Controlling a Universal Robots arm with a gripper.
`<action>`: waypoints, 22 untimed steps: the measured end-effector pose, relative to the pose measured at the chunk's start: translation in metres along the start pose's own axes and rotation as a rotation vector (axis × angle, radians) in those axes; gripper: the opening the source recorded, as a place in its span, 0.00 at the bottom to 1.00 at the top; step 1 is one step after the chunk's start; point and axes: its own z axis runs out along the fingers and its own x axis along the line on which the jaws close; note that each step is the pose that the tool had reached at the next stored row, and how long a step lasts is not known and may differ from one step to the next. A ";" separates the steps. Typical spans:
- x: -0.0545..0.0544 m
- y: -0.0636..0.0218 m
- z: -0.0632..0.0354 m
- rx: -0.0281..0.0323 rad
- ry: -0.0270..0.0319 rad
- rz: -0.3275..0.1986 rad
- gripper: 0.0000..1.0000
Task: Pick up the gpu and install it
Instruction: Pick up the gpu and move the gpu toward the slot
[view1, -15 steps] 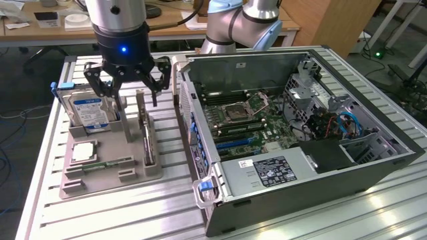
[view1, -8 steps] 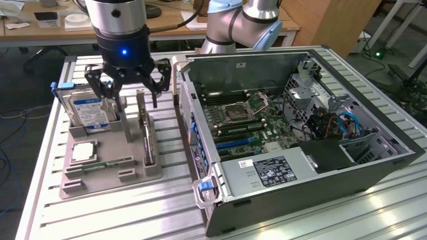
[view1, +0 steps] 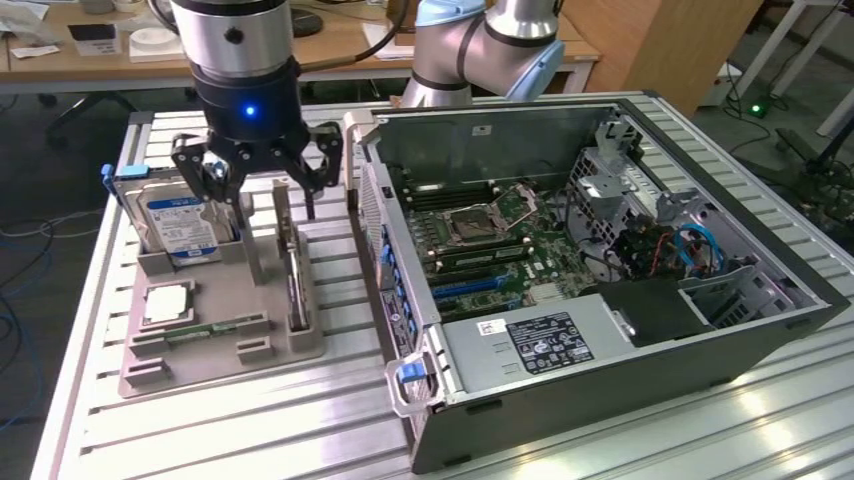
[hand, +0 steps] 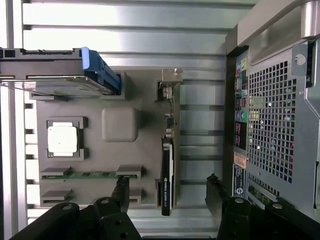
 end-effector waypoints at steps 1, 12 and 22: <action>0.000 0.0000 0.0007 0.0002 0.0000 0.000 0.72; 0.000 -0.0008 0.0141 0.0085 0.0000 0.000 0.72; -0.001 0.0001 0.0252 0.0207 -0.0003 0.000 0.72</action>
